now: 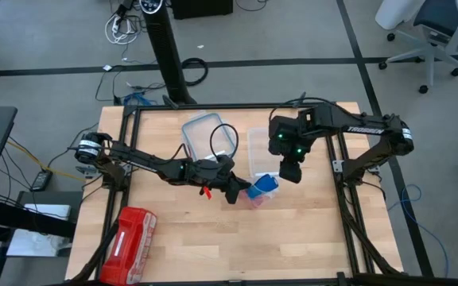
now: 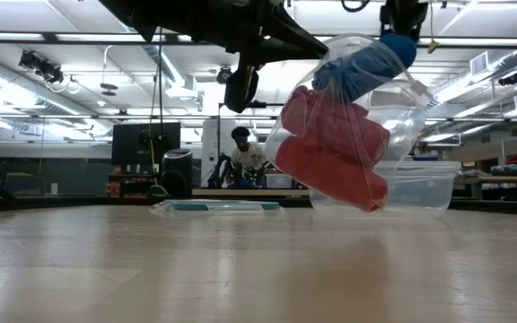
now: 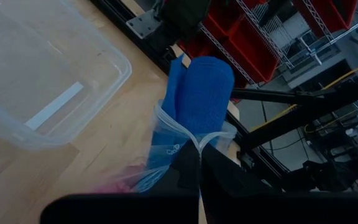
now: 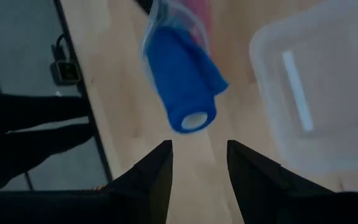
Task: Roll bandage
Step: Put the blue bandage into the transparent zip bag
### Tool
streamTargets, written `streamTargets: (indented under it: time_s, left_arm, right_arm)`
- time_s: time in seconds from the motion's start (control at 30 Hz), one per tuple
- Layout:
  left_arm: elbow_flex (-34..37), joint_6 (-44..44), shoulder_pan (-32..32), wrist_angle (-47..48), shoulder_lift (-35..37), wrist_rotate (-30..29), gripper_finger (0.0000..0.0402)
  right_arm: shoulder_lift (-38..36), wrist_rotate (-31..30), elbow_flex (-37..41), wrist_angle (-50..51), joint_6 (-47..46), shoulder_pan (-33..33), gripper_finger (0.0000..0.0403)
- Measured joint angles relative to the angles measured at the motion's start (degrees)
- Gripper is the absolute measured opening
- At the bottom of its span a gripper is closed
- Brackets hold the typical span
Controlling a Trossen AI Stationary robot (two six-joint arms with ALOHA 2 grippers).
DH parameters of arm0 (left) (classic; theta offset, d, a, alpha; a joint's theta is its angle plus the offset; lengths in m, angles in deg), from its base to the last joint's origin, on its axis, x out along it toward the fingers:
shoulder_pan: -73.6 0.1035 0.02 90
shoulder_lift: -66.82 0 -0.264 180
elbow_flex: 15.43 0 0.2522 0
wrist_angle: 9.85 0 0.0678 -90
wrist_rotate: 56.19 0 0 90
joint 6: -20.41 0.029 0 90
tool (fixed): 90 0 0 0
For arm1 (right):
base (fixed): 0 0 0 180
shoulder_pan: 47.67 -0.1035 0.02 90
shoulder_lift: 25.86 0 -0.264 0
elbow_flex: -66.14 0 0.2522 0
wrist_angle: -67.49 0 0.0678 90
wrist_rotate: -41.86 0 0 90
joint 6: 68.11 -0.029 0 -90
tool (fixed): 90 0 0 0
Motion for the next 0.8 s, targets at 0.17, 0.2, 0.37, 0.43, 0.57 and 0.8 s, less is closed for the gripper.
streamTargets:
  time_s: [0.17, 0.2, 0.37, 0.43, 0.57, 0.8]
  left_arm:
    - [0.0, -0.04, 0.0, -0.04, 0.0, -0.01, 0.0004]
    - [0.0, -0.2, 0.0, -0.03, 0.0, -0.03, 0.0004]
    - [0.0, -1.11, 0.0, -0.25, 0.0, -0.78, 0.0004]
    - [0.0, -1.14, 0.0, -0.45, 0.0, -1.15, 0.0004]
    - [0.0, -1.28, 0.0, -0.42, 0.0, -1.47, 0.0004]
    - [0.0, -1.53, 0.0, -0.9, 0.0, -1.56, 0.0004]
  right_arm:
    - [1.54, -1.44, 3.45, -4.65, 0.25, -0.36, 0.015]
    - [1.44, -0.87, 4.64, -6.54, -0.13, -0.53, 0.015]
    - [1.47, 3.0, 9.63, -12.82, -3.7, -1.57, 0.015]
    - [1.48, 3.91, 9.96, -14.19, -4.92, -1.95, 0.015]
    - [1.46, 4.64, 9.98, -15.38, -6.02, -2.85, 0.015]
    - [-1.52, 3.06, 9.98, -14.14, -8.41, -2.26, 0.015]
